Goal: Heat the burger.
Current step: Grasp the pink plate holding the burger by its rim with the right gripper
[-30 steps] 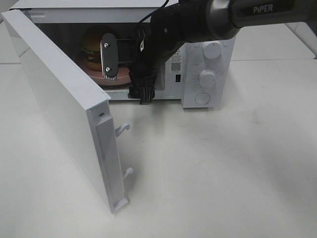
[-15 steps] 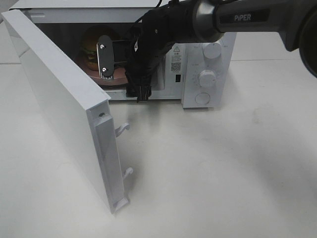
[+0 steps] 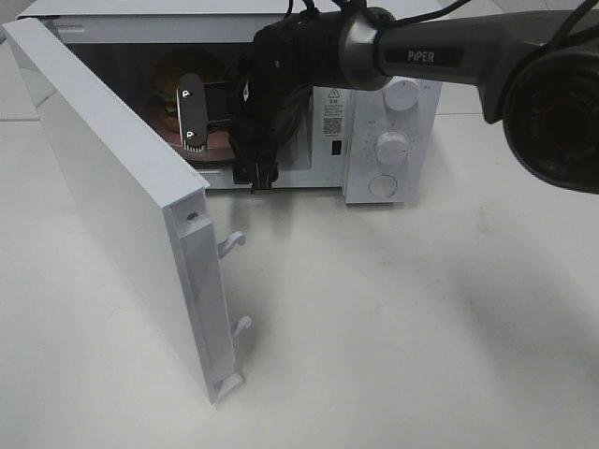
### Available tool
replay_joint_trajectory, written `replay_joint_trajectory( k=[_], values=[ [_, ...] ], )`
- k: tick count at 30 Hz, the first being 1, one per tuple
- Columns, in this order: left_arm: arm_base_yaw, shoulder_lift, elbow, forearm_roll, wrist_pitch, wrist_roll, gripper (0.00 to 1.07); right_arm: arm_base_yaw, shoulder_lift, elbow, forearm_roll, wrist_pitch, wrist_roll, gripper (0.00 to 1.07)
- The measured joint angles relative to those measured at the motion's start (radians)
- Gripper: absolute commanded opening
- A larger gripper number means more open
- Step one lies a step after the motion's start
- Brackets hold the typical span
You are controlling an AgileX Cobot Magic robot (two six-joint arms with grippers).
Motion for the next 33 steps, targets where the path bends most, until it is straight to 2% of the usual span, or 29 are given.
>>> replay_joint_trajectory(
  k=[4, 6, 10, 11, 12, 13, 14, 15, 17, 18, 19, 33],
  values=[
    [0.0, 0.0, 0.0, 0.0, 0.0, 0.0, 1.0, -0.002, 0.013, -0.02, 0.001, 0.007, 0.0, 0.78],
    [0.0, 0.0, 0.0, 0.0, 0.0, 0.0, 1.0, -0.008, 0.026, -0.038, 0.006, 0.006, 0.005, 0.69],
    [0.0, 0.0, 0.0, 0.0, 0.0, 0.0, 1.0, -0.016, 0.04, -0.043, 0.013, 0.007, 0.022, 0.62],
    [0.0, 0.0, 0.0, 0.001, 0.0, 0.0, 1.0, -0.018, 0.047, -0.044, 0.028, 0.01, 0.026, 0.58],
    [0.0, 0.0, 0.0, 0.001, 0.0, 0.0, 1.0, -0.018, 0.048, -0.044, 0.037, 0.015, 0.029, 0.49],
    [0.0, 0.0, 0.0, 0.001, 0.0, 0.0, 1.0, -0.018, 0.048, -0.044, 0.037, 0.015, 0.029, 0.49],
    [0.0, 0.0, 0.0, 0.001, 0.0, 0.0, 1.0, -0.018, 0.049, -0.044, 0.037, 0.029, 0.029, 0.42],
    [0.0, 0.0, 0.0, 0.001, 0.0, 0.0, 1.0, -0.018, 0.049, -0.044, 0.037, 0.029, 0.029, 0.42],
    [0.0, -0.001, 0.0, 0.001, 0.0, 0.0, 1.0, -0.015, 0.047, -0.044, 0.048, 0.047, 0.029, 0.09],
    [0.0, -0.001, 0.0, 0.001, 0.0, 0.0, 1.0, -0.015, 0.047, -0.044, 0.048, 0.047, 0.029, 0.09],
    [0.0, -0.001, 0.0, 0.001, 0.0, 0.0, 1.0, -0.013, 0.046, -0.045, 0.053, 0.053, 0.029, 0.02],
    [0.0, -0.001, 0.0, 0.001, 0.0, 0.0, 1.0, -0.011, 0.043, -0.05, 0.037, 0.042, -0.032, 0.0]
  ],
)
